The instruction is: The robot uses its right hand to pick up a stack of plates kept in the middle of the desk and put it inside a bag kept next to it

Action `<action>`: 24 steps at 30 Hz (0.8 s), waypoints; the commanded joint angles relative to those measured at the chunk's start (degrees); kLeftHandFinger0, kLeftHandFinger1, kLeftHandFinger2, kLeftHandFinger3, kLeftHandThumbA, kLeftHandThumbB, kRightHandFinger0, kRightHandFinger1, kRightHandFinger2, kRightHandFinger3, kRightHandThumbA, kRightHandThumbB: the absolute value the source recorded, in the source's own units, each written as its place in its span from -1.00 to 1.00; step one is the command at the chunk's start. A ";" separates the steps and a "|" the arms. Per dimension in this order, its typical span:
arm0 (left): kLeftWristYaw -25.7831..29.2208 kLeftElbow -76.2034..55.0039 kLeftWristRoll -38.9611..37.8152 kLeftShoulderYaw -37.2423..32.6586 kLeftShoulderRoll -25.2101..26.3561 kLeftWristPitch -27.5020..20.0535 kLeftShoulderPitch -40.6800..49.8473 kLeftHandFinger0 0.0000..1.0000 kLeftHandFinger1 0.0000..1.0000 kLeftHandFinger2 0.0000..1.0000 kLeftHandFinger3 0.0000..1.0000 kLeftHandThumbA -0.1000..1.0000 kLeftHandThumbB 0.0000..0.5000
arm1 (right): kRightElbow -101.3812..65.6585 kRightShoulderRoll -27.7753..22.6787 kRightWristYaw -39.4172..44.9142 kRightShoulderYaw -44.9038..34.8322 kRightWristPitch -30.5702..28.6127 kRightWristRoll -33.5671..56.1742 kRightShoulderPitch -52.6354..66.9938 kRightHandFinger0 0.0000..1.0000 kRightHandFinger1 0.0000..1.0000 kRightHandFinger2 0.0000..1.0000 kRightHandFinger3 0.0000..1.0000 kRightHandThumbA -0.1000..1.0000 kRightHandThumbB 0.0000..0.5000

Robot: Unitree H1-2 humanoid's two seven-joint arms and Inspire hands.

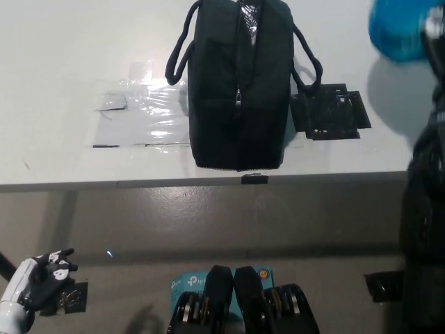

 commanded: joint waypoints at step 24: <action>-0.50 -1.36 0.10 1.00 1.57 -2.57 0.80 0.30 0.37 0.58 0.58 -1.00 -0.65 | -5.44 3.54 4.11 15.72 8.13 -1.39 -4.44 -1.00 -1.00 -1.00 -1.00 -1.00 0.31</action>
